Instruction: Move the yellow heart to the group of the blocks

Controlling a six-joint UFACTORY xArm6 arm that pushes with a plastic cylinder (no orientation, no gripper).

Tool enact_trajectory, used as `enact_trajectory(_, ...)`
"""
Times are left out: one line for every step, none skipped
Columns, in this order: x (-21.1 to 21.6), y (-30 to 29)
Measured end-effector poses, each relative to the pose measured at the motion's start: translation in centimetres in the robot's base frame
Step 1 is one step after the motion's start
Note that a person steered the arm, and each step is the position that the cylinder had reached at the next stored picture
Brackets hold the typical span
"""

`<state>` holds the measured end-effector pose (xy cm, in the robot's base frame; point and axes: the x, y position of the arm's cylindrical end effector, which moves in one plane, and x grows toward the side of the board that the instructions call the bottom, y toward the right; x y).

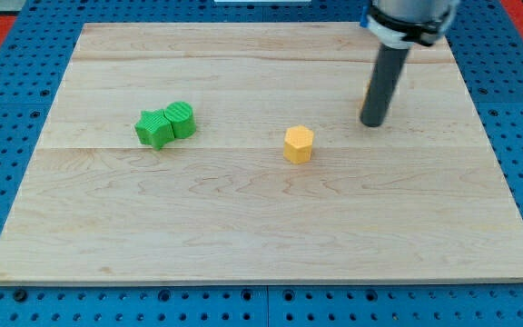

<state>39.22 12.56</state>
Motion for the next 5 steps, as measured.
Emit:
enact_trajectory(-2.9, -2.4)
enact_trajectory(-4.2, -2.0)
enact_trajectory(-1.4, -2.9)
enact_trajectory(0.2, -3.8)
enact_trajectory(-1.7, -3.7)
